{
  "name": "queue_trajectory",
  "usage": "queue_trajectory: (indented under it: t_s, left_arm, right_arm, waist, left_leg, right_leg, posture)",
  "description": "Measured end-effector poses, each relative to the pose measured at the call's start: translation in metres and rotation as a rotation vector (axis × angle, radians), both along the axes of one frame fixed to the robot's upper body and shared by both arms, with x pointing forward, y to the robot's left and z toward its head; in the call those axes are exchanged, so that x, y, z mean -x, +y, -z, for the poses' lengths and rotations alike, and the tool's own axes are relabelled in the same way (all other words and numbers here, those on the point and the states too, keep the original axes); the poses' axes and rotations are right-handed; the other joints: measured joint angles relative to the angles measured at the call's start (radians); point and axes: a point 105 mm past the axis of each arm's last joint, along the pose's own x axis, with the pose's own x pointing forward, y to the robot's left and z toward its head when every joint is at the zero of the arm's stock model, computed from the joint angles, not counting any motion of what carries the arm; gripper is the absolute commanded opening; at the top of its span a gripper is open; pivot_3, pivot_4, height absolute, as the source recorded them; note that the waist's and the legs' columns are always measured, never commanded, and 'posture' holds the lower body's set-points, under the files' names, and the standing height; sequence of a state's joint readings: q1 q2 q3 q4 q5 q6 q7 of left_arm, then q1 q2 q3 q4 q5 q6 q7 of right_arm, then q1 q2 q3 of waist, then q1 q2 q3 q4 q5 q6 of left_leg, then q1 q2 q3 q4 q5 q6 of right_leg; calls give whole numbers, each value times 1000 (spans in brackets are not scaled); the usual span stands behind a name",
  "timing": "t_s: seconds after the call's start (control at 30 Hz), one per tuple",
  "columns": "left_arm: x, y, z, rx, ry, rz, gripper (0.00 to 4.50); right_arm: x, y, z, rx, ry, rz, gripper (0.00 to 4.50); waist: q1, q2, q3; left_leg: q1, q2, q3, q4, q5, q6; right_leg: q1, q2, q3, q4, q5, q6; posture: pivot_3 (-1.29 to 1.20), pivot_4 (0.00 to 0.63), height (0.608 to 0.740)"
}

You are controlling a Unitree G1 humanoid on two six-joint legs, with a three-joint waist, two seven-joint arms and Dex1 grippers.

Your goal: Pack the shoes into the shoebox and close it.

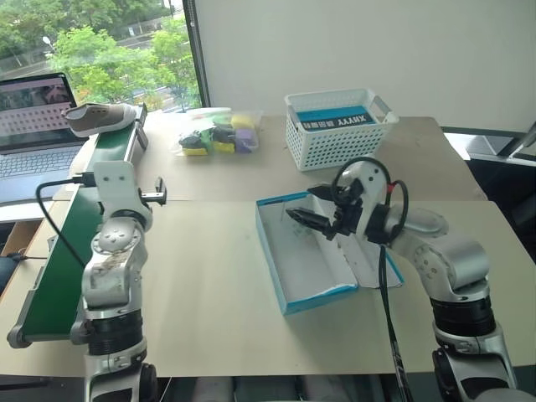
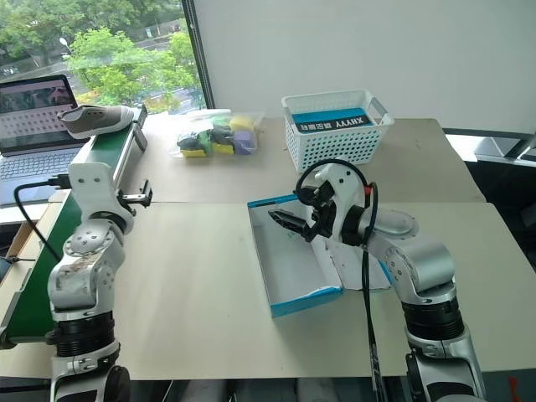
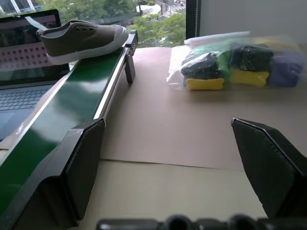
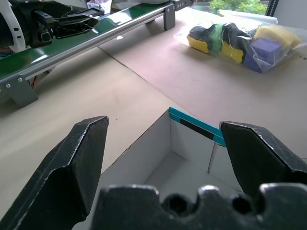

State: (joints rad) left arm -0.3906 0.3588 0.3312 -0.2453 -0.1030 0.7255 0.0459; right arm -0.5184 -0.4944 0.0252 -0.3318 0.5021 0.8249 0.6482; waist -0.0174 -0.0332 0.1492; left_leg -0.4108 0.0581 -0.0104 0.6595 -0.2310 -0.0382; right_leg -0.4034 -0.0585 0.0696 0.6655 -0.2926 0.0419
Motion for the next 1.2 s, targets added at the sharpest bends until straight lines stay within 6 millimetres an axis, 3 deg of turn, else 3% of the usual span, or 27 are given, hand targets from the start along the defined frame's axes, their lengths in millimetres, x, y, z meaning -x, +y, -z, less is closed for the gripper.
queue_trajectory:
  t_s: [0.1, 0.17, 1.03, 1.2]
  left_arm:
    - [5, 24, -2, -7, 9, -70, 4500]
    - [6, 31, -3, -13, 12, -83, 4500]
    - [-1, 9, 3, -44, 24, -1, 4500]
    - [-2, 12, 1, -45, 9, -16, 4500]
  right_arm:
    - [-2, -2, 0, 11, -9, 12, 4384]
    - [-3, -2, -1, 13, -14, 16, 4384]
    - [-7, -4, 0, 35, -28, 17, 4384]
    - [-7, -2, -1, 25, -26, 8, 4384]
  waist:
    - [1, 0, 0]
    - [3, 0, 0]
    - [3, 0, 0]
    - [1, 0, 0]
  left_leg:
    - [0, 0, 0, 0, 0, 0]
    - [0, 0, 0, 0, 0, 0]
    - [-1, 0, 0, 0, 0, 0]
    - [0, 0, 0, 0, 0, 0]
  right_leg:
    - [0, 0, 0, 0, 0, 0]
    - [0, 0, 0, 0, 0, 0]
    - [0, 0, 0, 0, 0, 0]
    - [0, 0, 0, 0, 0, 0]
  posture:
    - [0, 150, 740]
    - [0, 150, 740]
    - [0, 150, 740]
    - [0, 150, 740]
